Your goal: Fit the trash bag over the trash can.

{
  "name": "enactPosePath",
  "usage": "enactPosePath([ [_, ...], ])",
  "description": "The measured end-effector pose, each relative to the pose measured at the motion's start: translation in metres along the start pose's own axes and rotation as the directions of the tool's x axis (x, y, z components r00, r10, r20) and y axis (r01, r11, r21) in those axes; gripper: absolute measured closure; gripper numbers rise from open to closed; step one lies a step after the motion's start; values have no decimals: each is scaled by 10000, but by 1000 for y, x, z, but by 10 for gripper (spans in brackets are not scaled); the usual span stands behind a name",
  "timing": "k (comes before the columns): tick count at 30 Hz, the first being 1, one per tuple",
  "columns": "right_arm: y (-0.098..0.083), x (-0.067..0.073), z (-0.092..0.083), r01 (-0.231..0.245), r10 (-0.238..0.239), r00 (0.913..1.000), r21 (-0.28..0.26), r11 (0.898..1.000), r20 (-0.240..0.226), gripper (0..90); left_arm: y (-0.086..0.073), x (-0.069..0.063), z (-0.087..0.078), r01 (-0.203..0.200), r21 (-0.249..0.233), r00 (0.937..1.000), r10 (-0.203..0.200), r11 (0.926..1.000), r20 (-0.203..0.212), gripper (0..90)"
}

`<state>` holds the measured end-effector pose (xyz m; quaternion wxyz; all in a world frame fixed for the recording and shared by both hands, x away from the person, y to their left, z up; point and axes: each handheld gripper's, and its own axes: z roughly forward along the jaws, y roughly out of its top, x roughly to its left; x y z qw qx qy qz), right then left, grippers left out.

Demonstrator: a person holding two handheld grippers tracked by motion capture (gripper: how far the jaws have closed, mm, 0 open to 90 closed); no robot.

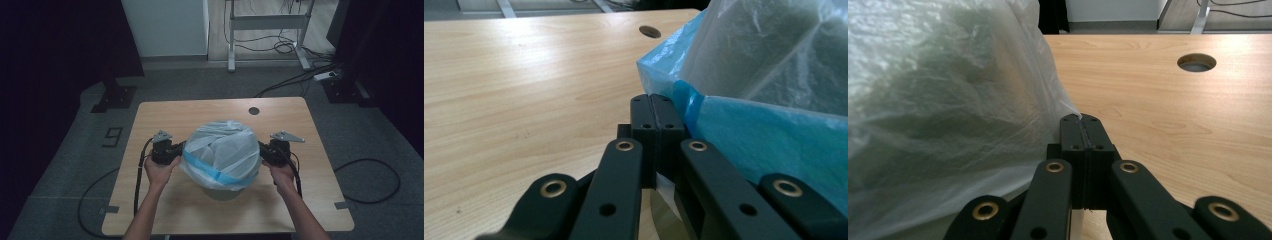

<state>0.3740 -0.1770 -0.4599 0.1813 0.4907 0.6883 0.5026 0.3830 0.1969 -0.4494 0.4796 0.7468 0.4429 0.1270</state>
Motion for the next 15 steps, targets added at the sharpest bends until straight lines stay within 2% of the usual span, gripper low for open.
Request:
enactPosePath([
  [15, -18, -6, 8, -245, 242, 9997, 512, 9984, 59, 887, -12, 1, -1, -26, 344, 10000, 28, 9994, -72, 896],
])
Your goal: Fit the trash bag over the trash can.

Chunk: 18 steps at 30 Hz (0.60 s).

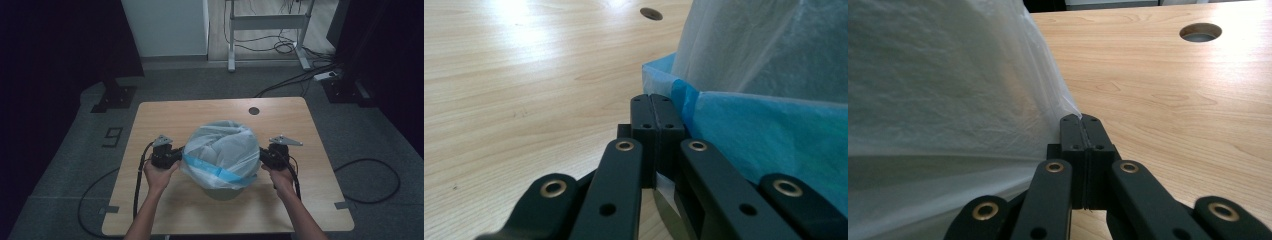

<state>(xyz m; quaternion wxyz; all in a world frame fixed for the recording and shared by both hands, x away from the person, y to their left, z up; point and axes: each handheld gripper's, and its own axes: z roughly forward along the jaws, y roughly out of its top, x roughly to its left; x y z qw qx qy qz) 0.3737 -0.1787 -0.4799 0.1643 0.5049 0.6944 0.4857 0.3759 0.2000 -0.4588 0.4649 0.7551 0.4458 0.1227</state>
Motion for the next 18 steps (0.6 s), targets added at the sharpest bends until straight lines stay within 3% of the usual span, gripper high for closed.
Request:
enactPosePath([
  [5, 1, -4, -10, -182, 204, 9993, -681, 9975, 317, 782, 1, -1, -6, 35, -323, 10000, -34, 9995, 7, 889],
  [6, 3, -7, -21, -202, 257, 9986, -1166, 9930, 459, 719, 2, -1, -10, 20, -447, 10000, -20, 9990, 12, 887],
  [12, 7, -7, -58, -221, 338, 9975, -1811, 9832, 620, 576, 3, -2, -19, 21, -755, 10000, -25, 9971, -50, 882],
  [18, 1, 11, -105, -15, -85, 9989, -2085, 9780, -466, 524, 3, -5, -30, -19, -1027, 10000, 17, 9947, -15, 879],
])
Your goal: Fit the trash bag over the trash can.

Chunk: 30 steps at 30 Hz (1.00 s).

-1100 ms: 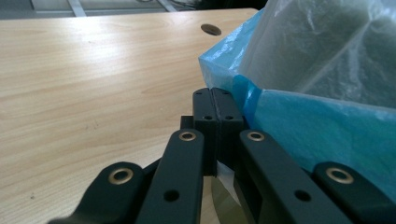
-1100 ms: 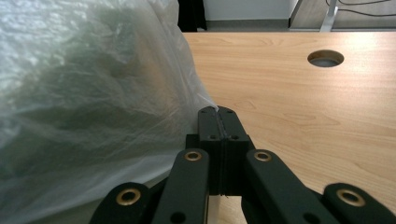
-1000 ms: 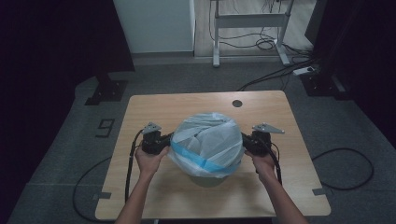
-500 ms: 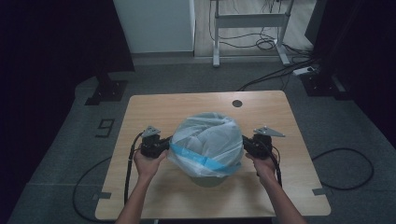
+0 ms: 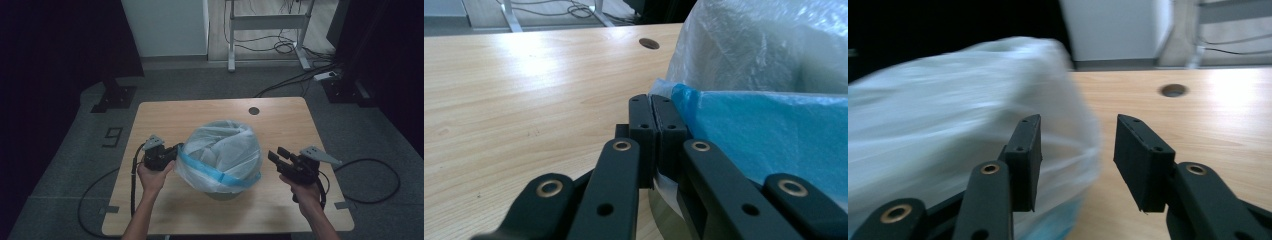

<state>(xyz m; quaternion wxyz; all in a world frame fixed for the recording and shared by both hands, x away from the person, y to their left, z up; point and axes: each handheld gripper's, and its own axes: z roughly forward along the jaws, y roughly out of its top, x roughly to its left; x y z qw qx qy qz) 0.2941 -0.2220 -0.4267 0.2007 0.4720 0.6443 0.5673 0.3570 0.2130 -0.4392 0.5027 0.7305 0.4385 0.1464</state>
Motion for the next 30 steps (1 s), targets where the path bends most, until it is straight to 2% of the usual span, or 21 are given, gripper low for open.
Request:
enactPosePath([
  [3, 0, 20, -17, 323, -310, 9969, 173, 9993, -726, 498, 1, -2, -5, -5, -100, 10000, 5, 9999, -15, 877],
  [5, -2, 36, -25, 655, -629, 9908, 182, 9977, -1200, 482, 1, -4, -8, -35, -164, 10000, 35, 9999, -45, 876],
  [9, -7, 65, -33, 1364, -1273, 9685, 280, 9903, -2138, 447, 1, -6, -13, -73, -218, 9999, 71, 9997, -80, 876],
  [12, -14, 79, -31, 1789, -1622, 9545, 457, 9828, -2501, 431, 1, -6, -14, -84, -230, 9999, 83, 9997, -84, 875],
  [14, -19, 80, -25, 1985, -1778, 9512, 588, 9783, -2521, 420, 1, -6, -15, -100, -230, 9999, 98, 9997, -79, 875],
  [17, -29, 76, -16, 1978, -1712, 9482, 753, 9773, -2677, 409, 1, -6, -15, -110, -228, 9999, 109, 9997, -61, 875],
  [19, -34, 76, -12, 2031, -1741, 9400, 713, 9766, -2934, 409, 0, -7, -14, -149, -190, 9999, 147, 9997, -65, 875],
  [22, -38, 80, -8, 2487, -2191, 9255, 595, 9667, -3091, 427, -1, -9, -12, -220, -187, 9998, 220, 9996, -2, 875],
  [25, -40, 83, -4, 2745, -2380, 9141, 689, 9591, -3282, 548, -3, -9, -11, -198, -161, 9998, 198, 9997, 29, 875],
  [29, -44, 88, -1, 3153, -2766, 9039, 713, 9463, -3262, 743, -6, -8, -11, -125, -141, 9999, 125, 9998, 26, 877],
  [30, -45, 88, -1, 3220, -2839, 9021, 689, 9442, -3251, 761, -6, -7, -12, -100, -139, 9999, 101, 9999, 34, 877],
])
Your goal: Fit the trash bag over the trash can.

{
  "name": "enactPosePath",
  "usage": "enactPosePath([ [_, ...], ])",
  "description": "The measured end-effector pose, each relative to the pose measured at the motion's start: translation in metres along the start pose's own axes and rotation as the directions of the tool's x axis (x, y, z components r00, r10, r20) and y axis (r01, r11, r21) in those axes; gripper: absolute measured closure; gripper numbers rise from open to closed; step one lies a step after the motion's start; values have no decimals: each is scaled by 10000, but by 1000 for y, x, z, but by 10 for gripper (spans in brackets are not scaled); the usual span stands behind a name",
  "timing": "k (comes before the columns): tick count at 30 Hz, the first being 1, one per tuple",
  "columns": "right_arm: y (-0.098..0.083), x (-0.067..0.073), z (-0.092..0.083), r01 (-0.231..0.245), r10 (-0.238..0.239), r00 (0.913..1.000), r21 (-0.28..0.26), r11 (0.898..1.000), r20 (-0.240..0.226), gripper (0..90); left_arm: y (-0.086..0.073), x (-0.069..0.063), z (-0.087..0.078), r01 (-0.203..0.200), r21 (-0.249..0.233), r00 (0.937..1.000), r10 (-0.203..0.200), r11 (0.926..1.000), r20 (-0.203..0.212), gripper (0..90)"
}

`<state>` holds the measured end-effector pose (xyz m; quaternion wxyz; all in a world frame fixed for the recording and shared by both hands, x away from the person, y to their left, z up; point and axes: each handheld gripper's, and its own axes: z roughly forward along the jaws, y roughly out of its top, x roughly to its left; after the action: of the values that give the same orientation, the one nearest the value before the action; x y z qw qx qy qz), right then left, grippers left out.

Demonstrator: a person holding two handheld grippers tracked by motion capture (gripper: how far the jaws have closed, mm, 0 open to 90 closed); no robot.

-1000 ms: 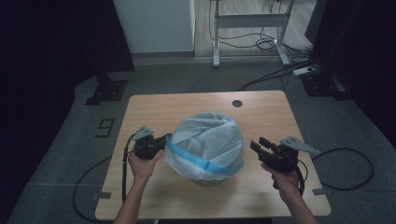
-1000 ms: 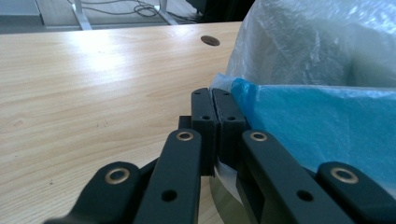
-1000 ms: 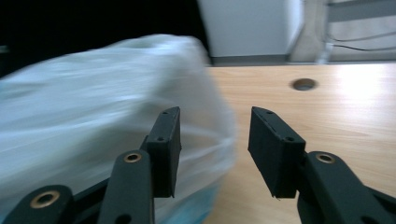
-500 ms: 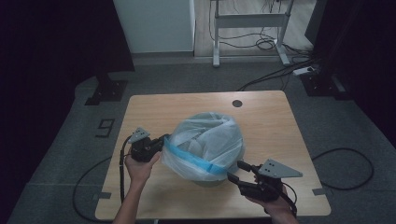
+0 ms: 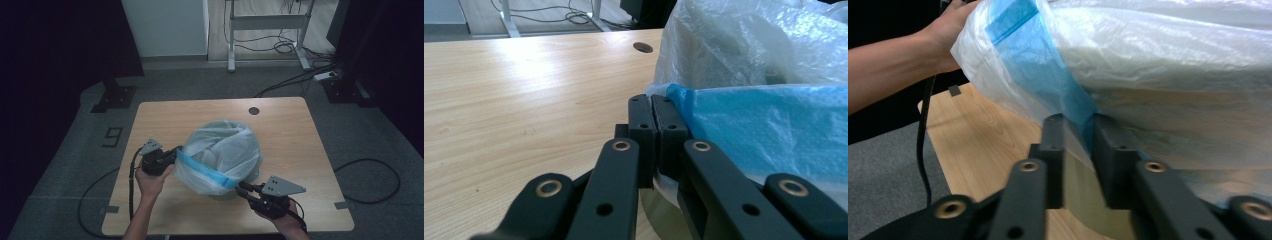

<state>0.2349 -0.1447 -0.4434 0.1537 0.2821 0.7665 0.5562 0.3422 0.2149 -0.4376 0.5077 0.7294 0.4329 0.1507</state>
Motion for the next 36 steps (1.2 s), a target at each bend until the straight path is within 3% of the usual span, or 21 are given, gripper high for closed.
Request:
enactPosePath([
  [4, -4, 2, 1, 55, -56, 10000, -235, 9997, -16, 884, -1, 1, -1, 7, 3, 10000, -7, 10000, 10, 877],
  [10, -10, 3, 4, -38, 28, 9998, -465, 9989, -207, 892, -3, 3, -3, 58, 13, 10000, -58, 10000, -28, 878],
  [18, -34, 2, 16, -89, 97, 9989, 165, 9998, -455, 893, -10, 6, -6, 68, 218, 10000, -67, 9997, -67, 876],
  [23, -53, -7, 26, -368, 384, 9991, 797, 9961, -186, 892, -15, 7, -5, 110, 504, 9999, -104, 9987, -120, 876],
  [28, -66, -19, 29, -676, 672, 9977, 1004, 9927, 78, 892, -17, 7, -4, 135, 595, 9998, -126, 9981, -140, 876],
  [32, -68, -21, 21, -722, 717, 9974, 756, 9945, 87, 890, -17, 7, -3, 117, 614, 9998, -109, 9980, -144, 875],
  [36, -57, -24, -1, -579, 582, 9974, -88, 9983, 426, 715, -17, 7, -3, 141, 583, 9998, -133, 9982, -146, 873],
])
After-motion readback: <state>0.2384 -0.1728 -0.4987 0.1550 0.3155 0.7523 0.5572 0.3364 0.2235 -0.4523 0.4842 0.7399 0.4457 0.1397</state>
